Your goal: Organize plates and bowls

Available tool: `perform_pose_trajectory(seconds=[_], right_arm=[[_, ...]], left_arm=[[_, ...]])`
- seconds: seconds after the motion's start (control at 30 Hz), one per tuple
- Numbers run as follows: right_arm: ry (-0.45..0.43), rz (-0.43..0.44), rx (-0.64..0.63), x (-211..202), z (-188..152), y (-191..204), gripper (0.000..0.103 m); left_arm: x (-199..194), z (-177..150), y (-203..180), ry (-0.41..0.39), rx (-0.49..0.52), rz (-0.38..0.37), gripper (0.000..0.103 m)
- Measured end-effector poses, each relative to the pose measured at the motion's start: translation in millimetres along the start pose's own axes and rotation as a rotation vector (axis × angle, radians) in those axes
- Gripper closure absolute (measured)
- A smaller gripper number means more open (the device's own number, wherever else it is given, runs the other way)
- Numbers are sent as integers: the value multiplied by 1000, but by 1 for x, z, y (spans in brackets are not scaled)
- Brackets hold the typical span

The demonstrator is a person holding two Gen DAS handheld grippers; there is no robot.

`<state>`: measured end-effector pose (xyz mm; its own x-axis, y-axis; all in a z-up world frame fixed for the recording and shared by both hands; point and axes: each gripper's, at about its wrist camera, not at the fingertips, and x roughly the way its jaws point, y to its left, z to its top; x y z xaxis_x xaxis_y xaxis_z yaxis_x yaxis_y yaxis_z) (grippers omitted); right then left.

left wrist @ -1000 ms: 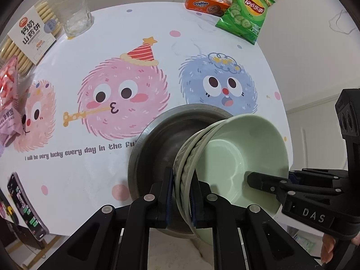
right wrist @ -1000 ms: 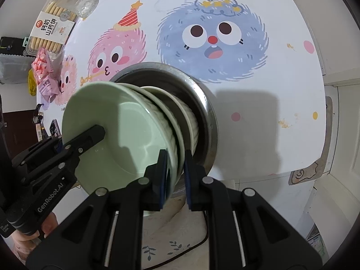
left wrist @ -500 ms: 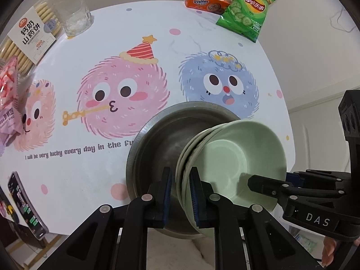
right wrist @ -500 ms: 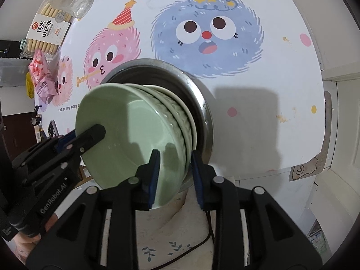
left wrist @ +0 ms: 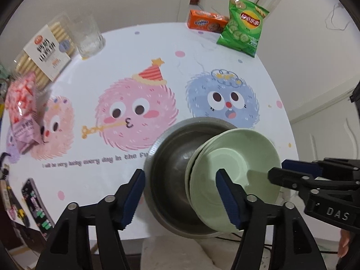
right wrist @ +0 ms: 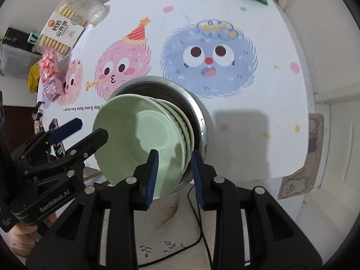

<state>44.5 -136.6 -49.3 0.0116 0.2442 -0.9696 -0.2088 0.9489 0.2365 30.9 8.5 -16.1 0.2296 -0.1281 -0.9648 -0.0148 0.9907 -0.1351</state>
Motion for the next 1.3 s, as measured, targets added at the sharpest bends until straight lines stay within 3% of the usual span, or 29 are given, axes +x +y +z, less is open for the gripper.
perform_pose_trajectory(seconds=[0.13,0.47,0.8,1.07,1.3], right_arm=[[-63,-23,-68,-13,-4,8,68],[-121,-64,-152,-26,-13,17,41],[-209,-101,-204,-45,-24,19,36],[-306,-118,-220,-62,-38,19,36],[-400,-114,-264,-72,-58,22,35]], left_arm=[[-8,-2,-1,-25,-4,24,25],[-20,-7,-8,-66,-14,66,17],[-36,-17,-16,-130,-18,123,11],[-53,-31,-17,-209,-73,86,11],[-70,-48,-22,-286,-107,110,11]])
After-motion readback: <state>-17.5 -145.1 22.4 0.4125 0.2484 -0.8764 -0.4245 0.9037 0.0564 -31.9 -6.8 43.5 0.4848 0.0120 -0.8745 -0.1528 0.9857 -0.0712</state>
